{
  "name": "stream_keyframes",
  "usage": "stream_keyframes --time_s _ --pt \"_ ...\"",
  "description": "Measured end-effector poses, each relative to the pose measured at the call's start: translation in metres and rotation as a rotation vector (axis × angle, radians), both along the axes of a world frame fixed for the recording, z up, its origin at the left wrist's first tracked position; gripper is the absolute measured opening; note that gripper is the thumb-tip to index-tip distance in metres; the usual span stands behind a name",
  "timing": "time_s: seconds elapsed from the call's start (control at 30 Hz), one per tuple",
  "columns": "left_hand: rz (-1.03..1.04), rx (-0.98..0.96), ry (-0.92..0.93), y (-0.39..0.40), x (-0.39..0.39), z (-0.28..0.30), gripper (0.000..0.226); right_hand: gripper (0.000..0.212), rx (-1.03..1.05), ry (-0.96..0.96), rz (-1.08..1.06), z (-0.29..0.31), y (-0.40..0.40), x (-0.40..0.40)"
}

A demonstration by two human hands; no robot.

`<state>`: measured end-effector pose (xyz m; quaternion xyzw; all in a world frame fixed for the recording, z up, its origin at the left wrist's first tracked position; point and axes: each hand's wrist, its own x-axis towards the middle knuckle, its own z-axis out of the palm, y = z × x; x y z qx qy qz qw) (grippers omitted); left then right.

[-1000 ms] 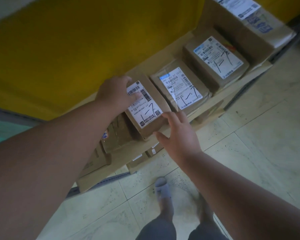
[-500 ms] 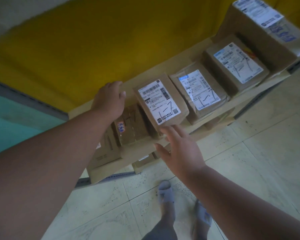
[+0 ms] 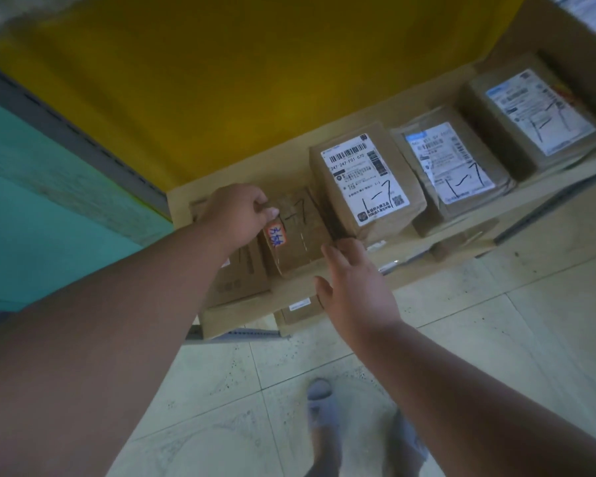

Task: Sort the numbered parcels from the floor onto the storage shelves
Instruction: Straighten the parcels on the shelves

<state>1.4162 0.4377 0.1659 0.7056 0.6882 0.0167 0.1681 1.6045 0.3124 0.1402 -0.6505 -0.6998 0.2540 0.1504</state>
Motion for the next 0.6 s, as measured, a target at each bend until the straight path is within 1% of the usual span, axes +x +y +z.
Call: stream_keyframes --time_s 0.1,0.33,0.6 --pt "-0.018 -0.017 -0.011 -0.005 -0.006 0.000 0.041 0.043 0.007 -0.024 -0.046 0.003 -0.004 -0.006" --pt "-0.021 -0.013 -0.051 -0.009 -0.006 -0.001 0.040 0.036 0.026 -0.051 -0.126 0.004 -0.009 -0.016" --pt "0.002 -0.005 -0.152 -0.017 -0.011 -0.009 0.042 0.040 0.053 -0.031 -0.147 -0.001 -0.015 -0.022"
